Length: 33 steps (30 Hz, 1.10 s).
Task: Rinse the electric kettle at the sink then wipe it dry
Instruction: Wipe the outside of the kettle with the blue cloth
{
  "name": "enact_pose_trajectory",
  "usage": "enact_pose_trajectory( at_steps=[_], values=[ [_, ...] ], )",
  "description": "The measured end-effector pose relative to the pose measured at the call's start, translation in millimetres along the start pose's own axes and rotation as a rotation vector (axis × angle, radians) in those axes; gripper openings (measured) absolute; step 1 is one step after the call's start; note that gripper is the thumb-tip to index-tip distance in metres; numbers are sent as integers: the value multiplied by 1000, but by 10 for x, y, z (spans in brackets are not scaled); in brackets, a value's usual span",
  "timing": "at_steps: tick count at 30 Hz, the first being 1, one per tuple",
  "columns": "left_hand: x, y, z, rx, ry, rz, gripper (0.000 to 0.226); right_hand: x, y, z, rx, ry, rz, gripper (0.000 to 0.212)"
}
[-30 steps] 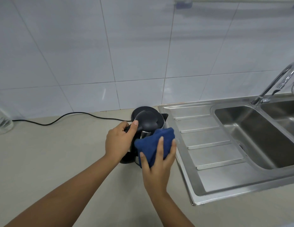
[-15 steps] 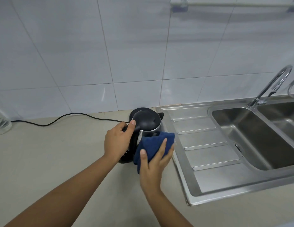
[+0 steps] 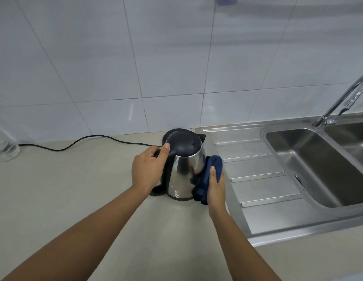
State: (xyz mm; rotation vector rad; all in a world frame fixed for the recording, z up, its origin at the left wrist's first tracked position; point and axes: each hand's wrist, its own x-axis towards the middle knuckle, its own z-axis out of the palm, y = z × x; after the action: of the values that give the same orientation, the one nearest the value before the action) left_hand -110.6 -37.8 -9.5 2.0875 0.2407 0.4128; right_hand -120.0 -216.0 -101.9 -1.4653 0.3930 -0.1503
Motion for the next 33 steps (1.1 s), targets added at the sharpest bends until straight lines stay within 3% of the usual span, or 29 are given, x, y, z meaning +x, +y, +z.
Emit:
enact_pose_trajectory(
  at_steps=[4,8,10,14,17,19,24,28,33],
  values=[
    [5,-17,3,28,3,16,54,-438,134,185,-8,200,-59,54],
    [2,-19,-4,33,5,28,59,-729,126,338,-73,175,-277,64],
    [10,-23,-8,38,2,31,61,-619,83,267,-259,178,-503,67],
    [68,-42,-21,54,-22,27,66,-369,256,150,-788,109,-1166,58],
    [83,-56,-25,48,-40,33,64,-352,460,28,-1047,-23,-1440,52],
    [88,-57,-19,53,-38,40,63,-326,412,21,-1143,-38,-1496,50],
    [166,-18,17,69,-56,49,64,-357,131,221,-1304,19,-1420,56],
    [163,-37,21,81,-54,38,65,-384,252,46,-1462,-146,-1483,67],
    [182,-45,28,77,-65,55,59,-328,-89,74,-1321,-49,-1426,58]
  ],
)
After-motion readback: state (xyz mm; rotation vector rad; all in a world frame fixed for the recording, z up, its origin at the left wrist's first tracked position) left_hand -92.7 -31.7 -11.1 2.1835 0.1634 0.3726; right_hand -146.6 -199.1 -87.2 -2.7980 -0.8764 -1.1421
